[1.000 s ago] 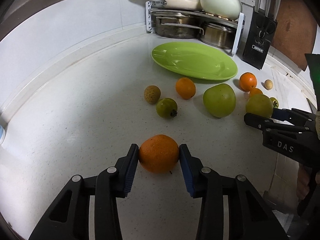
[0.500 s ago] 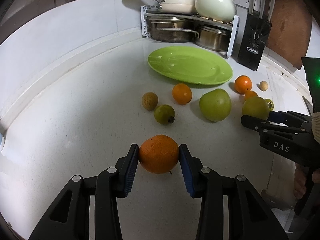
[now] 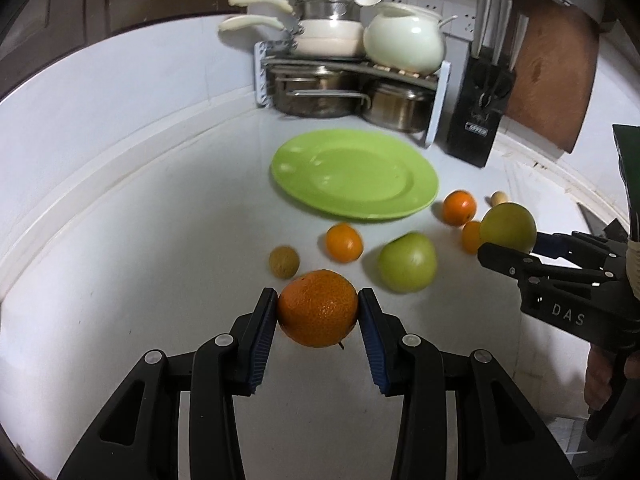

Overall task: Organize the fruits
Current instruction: 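Close the left tool on the orange while the right tool grips the yellow-green fruit, lift both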

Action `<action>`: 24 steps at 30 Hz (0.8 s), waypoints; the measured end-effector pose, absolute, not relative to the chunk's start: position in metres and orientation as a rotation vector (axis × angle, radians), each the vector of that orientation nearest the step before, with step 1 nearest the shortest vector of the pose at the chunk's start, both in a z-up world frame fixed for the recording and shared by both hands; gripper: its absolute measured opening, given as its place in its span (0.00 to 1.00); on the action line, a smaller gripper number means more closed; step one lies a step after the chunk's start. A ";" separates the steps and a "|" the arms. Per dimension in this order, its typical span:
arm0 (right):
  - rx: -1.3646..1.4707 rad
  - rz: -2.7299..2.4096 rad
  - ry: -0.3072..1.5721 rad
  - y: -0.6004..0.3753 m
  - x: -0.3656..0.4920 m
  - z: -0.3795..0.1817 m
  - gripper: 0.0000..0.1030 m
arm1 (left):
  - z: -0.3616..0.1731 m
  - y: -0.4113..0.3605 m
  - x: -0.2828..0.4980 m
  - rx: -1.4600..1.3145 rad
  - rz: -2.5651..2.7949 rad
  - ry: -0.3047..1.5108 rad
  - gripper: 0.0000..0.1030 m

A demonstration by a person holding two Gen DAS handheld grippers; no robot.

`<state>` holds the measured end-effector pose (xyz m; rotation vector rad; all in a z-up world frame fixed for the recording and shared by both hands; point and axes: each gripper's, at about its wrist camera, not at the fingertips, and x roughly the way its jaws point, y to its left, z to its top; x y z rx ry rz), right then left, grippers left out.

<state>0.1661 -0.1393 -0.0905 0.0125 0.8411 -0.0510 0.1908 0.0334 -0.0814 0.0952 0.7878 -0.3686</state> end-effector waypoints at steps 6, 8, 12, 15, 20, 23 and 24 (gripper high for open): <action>0.014 -0.023 0.832 -0.144 0.170 -0.081 0.47 | -0.070 0.025 0.198 0.057 -0.374 0.764 0.40; 0.003 0.000 0.831 -0.144 0.172 -0.078 0.47 | -0.064 0.021 0.200 0.043 -0.362 0.755 0.40; -0.012 0.030 0.824 -0.147 0.174 -0.071 0.47 | -0.056 0.013 0.204 0.037 -0.357 0.740 0.40; -0.033 0.040 0.809 -0.150 0.177 -0.065 0.47 | -0.050 0.006 0.208 0.036 -0.350 0.727 0.40; -0.042 0.059 0.774 -0.159 0.186 -0.053 0.47 | -0.040 -0.007 0.219 0.045 -0.359 0.707 0.40; -0.052 0.067 0.744 -0.162 0.193 -0.044 0.47 | -0.033 -0.014 0.228 0.050 -0.368 0.692 0.40; -0.055 0.069 0.735 -0.163 0.196 -0.042 0.47 | -0.032 -0.016 0.230 0.054 -0.369 0.689 0.40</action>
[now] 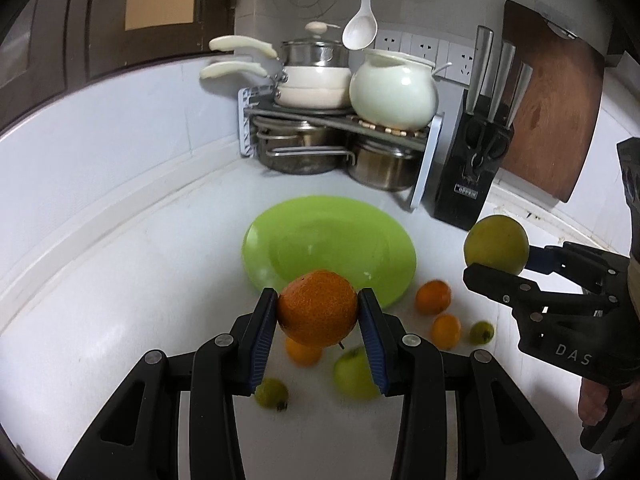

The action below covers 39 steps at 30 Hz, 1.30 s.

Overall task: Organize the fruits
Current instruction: 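Close the left tool on the orange while the right tool grips the yellow-green fruit, lift both, then lower both fruits onto the green plate and open both tools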

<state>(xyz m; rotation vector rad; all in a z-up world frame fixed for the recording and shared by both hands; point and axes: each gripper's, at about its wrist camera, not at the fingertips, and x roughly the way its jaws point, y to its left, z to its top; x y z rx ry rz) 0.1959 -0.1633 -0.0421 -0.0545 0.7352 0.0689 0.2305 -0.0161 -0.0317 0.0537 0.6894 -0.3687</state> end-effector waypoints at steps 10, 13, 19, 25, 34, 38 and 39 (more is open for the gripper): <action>-0.094 0.103 0.726 -0.165 0.229 -0.033 0.47 | -0.022 -0.028 0.273 0.073 -0.393 0.697 0.40; -0.100 0.116 0.747 -0.163 0.246 -0.035 0.47 | -0.025 -0.029 0.293 0.057 -0.408 0.736 0.40; -0.100 0.142 0.804 -0.160 0.280 -0.043 0.47 | -0.035 -0.031 0.331 0.058 -0.421 0.815 0.40; -0.124 0.156 0.842 -0.157 0.311 -0.049 0.47 | -0.046 -0.033 0.367 0.069 -0.432 0.866 0.40; -0.148 0.171 0.912 -0.164 0.359 -0.061 0.47 | -0.062 -0.042 0.419 0.102 -0.457 0.926 0.40; -0.169 0.193 0.957 -0.162 0.380 -0.072 0.47 | -0.074 -0.046 0.442 0.109 -0.462 0.971 0.40; -0.172 0.194 0.970 -0.162 0.385 -0.076 0.47 | -0.078 -0.047 0.447 0.110 -0.460 0.984 0.40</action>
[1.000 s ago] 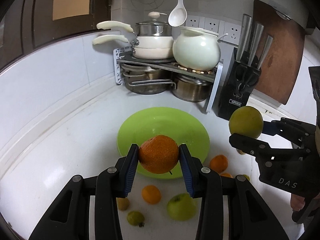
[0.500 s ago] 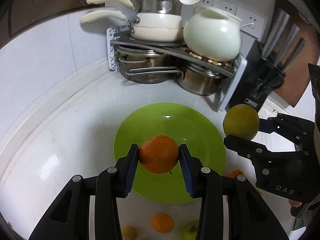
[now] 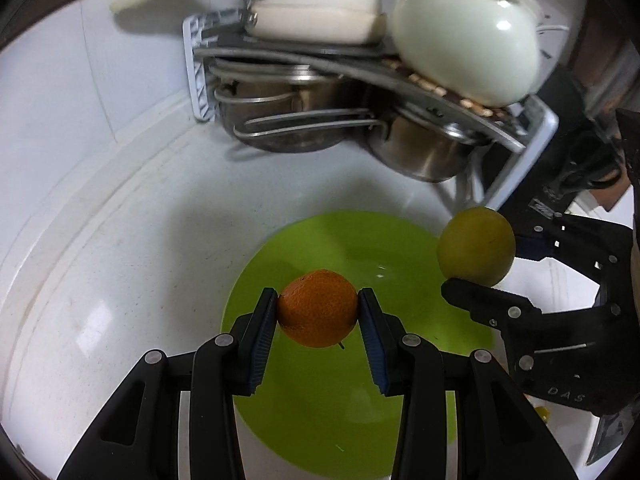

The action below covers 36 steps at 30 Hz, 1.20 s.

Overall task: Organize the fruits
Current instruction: 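Lower both fruits onto the green plate and open both tools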

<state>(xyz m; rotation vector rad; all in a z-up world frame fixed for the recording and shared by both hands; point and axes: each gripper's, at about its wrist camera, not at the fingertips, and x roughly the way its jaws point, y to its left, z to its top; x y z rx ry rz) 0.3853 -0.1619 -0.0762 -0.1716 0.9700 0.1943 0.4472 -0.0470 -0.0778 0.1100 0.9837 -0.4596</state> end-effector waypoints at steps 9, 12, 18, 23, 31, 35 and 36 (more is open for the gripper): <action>-0.196 0.238 1.056 -0.156 0.411 -0.108 0.47 | -0.101 -0.050 0.469 0.166 -0.461 1.036 0.40; -0.194 0.247 1.060 -0.155 0.413 -0.114 0.47 | -0.104 -0.050 0.471 0.169 -0.466 1.041 0.40; -0.178 0.250 1.065 -0.156 0.417 -0.121 0.47 | -0.106 -0.055 0.473 0.176 -0.478 1.041 0.42; -0.171 0.257 1.076 -0.154 0.418 -0.125 0.48 | -0.102 -0.054 0.469 0.180 -0.472 1.034 0.48; -0.207 0.237 1.017 -0.156 0.409 -0.108 0.57 | -0.088 -0.045 0.459 0.195 -0.427 0.992 0.62; -0.204 0.227 0.993 -0.157 0.403 -0.100 0.57 | -0.077 -0.042 0.450 0.202 -0.411 0.967 0.66; -0.199 0.226 0.986 -0.157 0.399 -0.097 0.57 | -0.074 -0.041 0.447 0.202 -0.404 0.959 0.66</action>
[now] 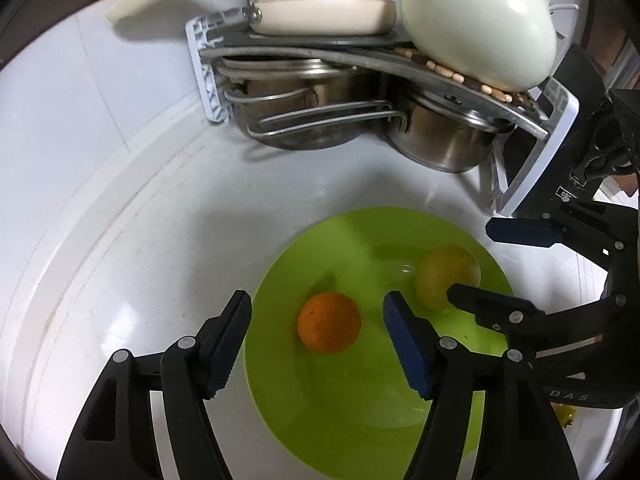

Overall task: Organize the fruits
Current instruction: 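Lower both fruits onto the green plate and open both tools, then withdraw both tools from the plate toward the remaining fruits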

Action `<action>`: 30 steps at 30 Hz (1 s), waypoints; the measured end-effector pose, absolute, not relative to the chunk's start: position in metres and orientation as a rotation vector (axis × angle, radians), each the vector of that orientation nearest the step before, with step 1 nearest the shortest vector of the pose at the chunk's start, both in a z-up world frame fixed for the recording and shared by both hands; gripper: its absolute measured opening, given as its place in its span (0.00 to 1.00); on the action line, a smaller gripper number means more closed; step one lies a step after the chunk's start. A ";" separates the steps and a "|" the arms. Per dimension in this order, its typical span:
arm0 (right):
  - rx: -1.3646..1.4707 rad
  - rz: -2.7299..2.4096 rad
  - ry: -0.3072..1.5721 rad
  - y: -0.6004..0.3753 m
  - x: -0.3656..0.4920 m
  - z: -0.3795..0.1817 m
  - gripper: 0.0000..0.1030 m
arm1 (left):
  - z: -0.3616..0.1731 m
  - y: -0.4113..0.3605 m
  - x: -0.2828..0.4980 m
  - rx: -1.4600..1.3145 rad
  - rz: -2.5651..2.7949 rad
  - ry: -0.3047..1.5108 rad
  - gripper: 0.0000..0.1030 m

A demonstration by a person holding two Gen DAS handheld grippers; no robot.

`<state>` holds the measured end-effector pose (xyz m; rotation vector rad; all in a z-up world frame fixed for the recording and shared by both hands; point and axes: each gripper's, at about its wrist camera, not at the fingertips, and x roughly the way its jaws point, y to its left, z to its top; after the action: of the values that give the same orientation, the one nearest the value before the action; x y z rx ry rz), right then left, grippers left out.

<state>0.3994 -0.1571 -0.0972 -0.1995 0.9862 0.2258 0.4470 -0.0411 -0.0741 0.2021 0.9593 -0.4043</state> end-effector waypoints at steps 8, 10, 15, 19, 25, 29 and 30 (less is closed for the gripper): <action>-0.169 0.211 0.905 -0.159 0.366 -0.068 0.57 | -0.035 -0.028 0.412 0.178 -0.368 0.872 0.76; -0.165 0.204 0.877 -0.157 0.356 -0.059 0.57 | -0.025 -0.027 0.399 0.162 -0.366 0.843 0.78; -0.143 0.181 0.819 -0.163 0.327 -0.038 0.57 | -0.004 -0.024 0.362 0.149 -0.355 0.774 0.84; -0.166 0.151 0.749 -0.163 0.299 -0.025 0.63 | 0.008 -0.019 0.334 0.140 -0.344 0.733 0.85; -0.196 0.112 0.644 -0.155 0.258 -0.007 0.69 | 0.024 -0.007 0.298 0.133 -0.321 0.667 0.88; -0.183 0.123 0.613 -0.146 0.238 -0.002 0.70 | 0.030 0.002 0.271 0.149 -0.303 0.621 0.92; -0.181 0.127 0.606 -0.143 0.233 -0.002 0.70 | 0.030 0.005 0.266 0.148 -0.300 0.615 0.92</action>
<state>0.2325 -0.1429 -0.0016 -0.1809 0.6062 0.1265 0.2659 0.0052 0.0303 0.1482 0.6145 -0.2998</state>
